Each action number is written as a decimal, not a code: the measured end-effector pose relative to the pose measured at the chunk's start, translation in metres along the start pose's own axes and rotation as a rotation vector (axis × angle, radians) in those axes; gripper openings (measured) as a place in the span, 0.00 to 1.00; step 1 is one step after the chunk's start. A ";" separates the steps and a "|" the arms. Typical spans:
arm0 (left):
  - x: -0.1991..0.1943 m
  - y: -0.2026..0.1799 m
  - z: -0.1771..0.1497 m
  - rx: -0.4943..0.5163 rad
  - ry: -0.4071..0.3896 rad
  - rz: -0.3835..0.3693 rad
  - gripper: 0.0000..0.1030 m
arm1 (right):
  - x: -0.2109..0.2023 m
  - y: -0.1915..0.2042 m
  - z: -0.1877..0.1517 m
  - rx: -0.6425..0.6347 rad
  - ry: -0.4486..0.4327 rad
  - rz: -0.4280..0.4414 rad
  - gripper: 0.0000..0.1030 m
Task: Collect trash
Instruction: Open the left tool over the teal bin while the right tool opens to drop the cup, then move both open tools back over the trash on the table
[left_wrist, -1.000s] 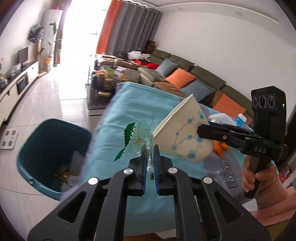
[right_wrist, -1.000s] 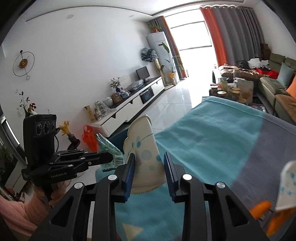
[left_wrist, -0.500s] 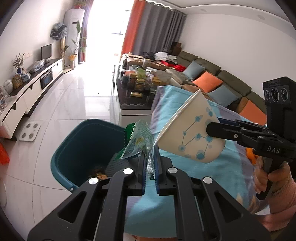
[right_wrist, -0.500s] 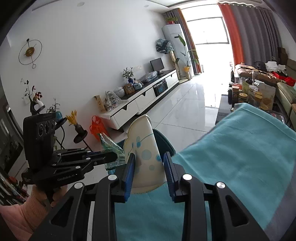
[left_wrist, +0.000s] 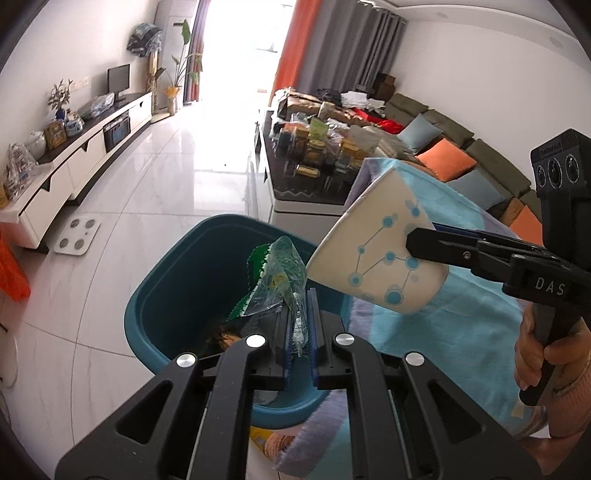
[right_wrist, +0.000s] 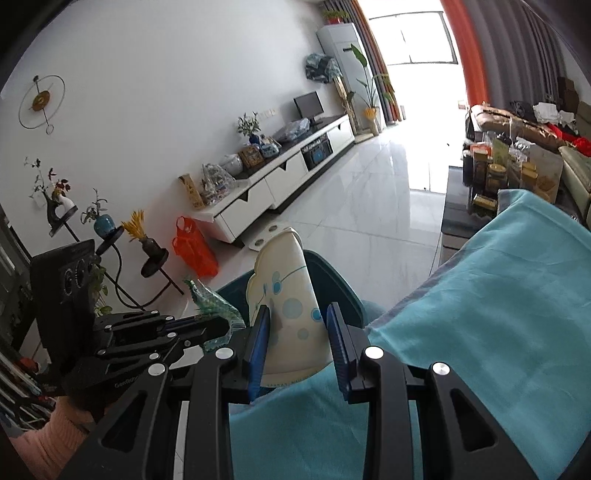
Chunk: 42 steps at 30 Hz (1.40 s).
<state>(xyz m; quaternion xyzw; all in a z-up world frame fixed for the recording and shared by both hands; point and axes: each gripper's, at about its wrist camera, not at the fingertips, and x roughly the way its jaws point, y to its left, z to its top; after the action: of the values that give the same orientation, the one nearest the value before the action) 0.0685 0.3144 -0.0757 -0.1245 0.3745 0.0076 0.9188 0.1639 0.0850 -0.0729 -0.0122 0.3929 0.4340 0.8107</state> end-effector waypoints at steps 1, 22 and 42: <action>0.004 0.002 0.000 -0.003 0.006 0.006 0.08 | 0.006 0.001 0.001 0.003 0.013 -0.001 0.29; 0.057 0.038 0.000 -0.101 0.072 0.074 0.30 | 0.072 0.012 0.007 0.081 0.145 0.029 0.30; -0.011 -0.077 -0.017 0.091 -0.091 -0.088 0.56 | -0.074 -0.016 -0.030 0.038 -0.061 0.001 0.41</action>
<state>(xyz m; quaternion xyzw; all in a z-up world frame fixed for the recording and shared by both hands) 0.0574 0.2367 -0.0627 -0.0988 0.3266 -0.0443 0.9389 0.1330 0.0127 -0.0505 0.0168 0.3762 0.4270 0.8221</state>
